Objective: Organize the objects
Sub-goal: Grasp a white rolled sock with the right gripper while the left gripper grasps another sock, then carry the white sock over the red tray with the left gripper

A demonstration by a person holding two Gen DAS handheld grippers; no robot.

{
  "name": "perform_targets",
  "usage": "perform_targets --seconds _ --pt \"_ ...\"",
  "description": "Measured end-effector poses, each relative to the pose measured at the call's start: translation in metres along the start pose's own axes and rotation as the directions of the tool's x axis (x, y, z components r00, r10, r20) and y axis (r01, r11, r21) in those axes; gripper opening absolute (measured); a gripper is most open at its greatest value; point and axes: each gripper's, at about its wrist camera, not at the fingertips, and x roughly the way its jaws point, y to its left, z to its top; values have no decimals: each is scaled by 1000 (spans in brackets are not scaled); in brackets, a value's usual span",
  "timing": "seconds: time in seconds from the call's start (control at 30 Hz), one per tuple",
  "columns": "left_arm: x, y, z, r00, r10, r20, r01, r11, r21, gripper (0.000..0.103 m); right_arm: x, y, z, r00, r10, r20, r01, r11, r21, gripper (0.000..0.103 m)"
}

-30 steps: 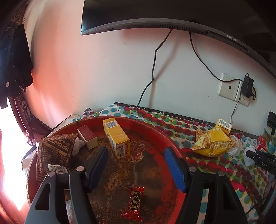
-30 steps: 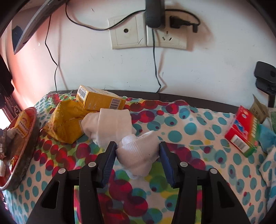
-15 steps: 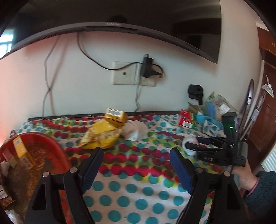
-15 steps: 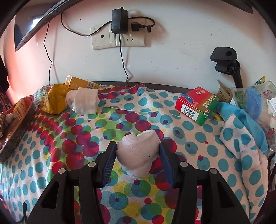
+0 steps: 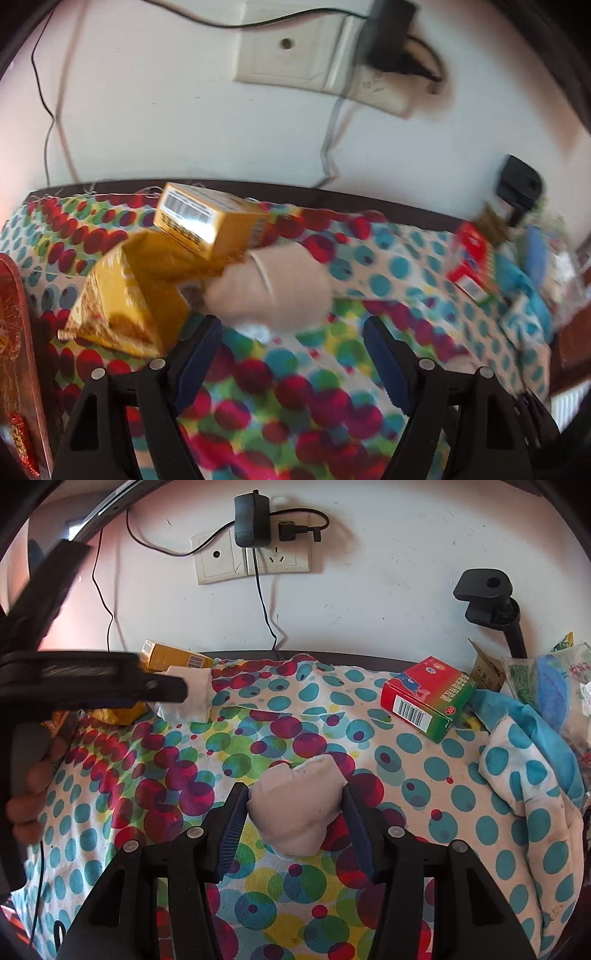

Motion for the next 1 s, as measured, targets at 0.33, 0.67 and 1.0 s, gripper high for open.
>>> perform_targets --seconds 0.33,0.67,1.0 --pt "30 10 -4 1000 19 -19 -19 1000 -7 57 7 7 -1 999 -11 -36 10 999 -36 51" --pt "-14 17 -21 991 -134 -28 135 990 40 3 25 20 -1 993 -39 -114 27 994 -108 43" --pt "9 14 30 994 -67 -81 60 994 -90 64 27 16 -6 993 -23 -120 11 995 -95 48"
